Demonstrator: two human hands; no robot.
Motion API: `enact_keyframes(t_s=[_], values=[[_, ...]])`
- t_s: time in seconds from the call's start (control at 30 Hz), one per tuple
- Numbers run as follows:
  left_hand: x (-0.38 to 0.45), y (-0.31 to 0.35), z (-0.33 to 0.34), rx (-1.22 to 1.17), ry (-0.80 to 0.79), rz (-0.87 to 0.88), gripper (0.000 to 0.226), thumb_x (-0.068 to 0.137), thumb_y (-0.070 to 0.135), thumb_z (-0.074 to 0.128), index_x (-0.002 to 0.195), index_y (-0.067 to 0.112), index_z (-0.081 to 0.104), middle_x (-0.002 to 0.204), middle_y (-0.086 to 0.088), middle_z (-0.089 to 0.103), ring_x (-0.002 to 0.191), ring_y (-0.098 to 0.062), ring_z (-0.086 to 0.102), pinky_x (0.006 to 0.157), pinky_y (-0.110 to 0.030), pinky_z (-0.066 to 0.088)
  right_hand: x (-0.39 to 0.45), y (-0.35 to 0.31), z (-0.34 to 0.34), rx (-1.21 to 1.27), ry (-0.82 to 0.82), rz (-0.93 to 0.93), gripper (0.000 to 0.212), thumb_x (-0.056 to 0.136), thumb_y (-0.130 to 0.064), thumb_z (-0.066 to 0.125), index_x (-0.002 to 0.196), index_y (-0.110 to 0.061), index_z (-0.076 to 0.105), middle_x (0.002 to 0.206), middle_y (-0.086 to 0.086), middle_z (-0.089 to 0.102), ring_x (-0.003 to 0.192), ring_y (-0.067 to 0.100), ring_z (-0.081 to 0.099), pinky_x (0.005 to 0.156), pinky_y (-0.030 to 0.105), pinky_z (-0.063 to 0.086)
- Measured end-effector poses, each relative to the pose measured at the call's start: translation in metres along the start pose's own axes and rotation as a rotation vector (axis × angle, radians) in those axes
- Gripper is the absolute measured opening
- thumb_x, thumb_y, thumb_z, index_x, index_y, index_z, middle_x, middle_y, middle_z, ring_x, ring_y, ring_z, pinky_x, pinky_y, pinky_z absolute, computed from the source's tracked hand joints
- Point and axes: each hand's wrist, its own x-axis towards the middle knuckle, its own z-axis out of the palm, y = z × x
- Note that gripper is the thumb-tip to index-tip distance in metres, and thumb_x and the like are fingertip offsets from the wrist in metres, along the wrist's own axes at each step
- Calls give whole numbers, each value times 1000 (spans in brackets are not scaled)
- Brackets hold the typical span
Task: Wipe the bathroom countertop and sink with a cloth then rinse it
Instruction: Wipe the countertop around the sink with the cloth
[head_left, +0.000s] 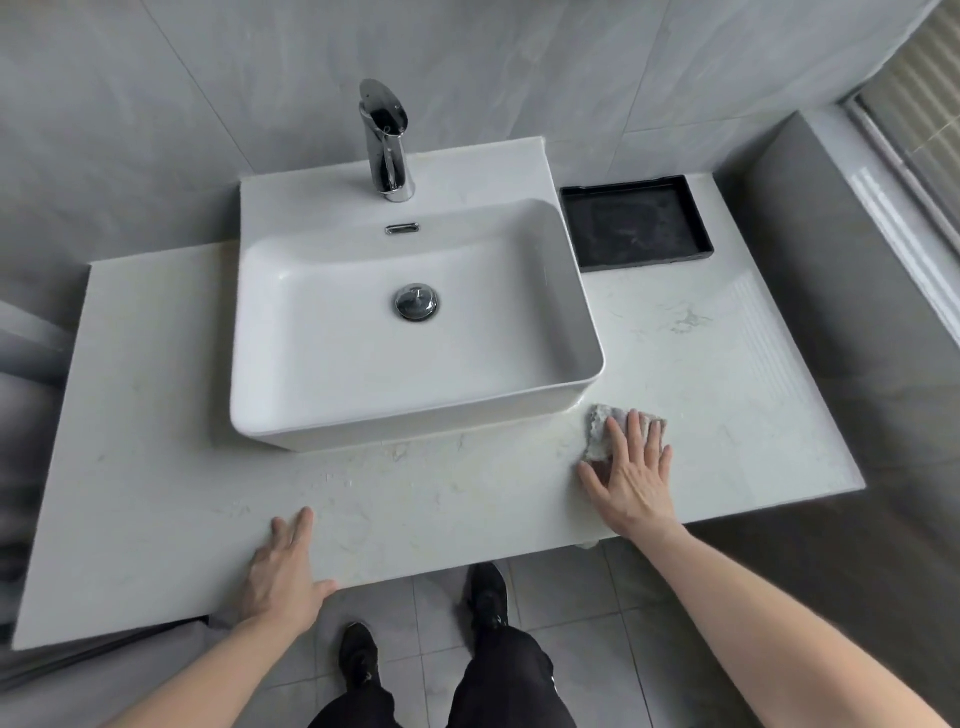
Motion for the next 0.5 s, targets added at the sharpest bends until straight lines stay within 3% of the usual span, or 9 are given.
enact_keyframes(t_s=[0.13,0.33,0.43,0.5], values=[[-2,-4,-1,4,-1,25,101,82,50,73,156,30,8,164,-7,11,127,-29,52,100,-38,50,-21,-59,29,56,11,50,87,96,-70,31,163,-31,-9,170,2,-23,154,32,-29,125,59,-9],[-2,-25,-5,34,5,124,99,83,53,70,158,32,8,166,-3,9,132,-25,51,102,-36,49,-73,-167,78,50,21,-138,77,101,-62,24,162,-30,-10,168,6,-26,152,31,-33,125,54,-13],[-1,-49,-9,-15,-2,191,89,86,48,69,156,37,16,166,11,8,131,-21,53,103,-35,49,-110,-220,107,98,31,-266,69,106,-51,25,164,-28,-4,170,3,-20,155,27,-28,126,50,-8],[1,-67,-11,-57,0,255,82,86,44,69,154,38,24,164,18,13,134,-18,51,106,-36,46,-132,-248,133,114,41,-379,69,105,-37,39,165,-26,6,172,-1,-9,158,24,-18,126,49,-1]])
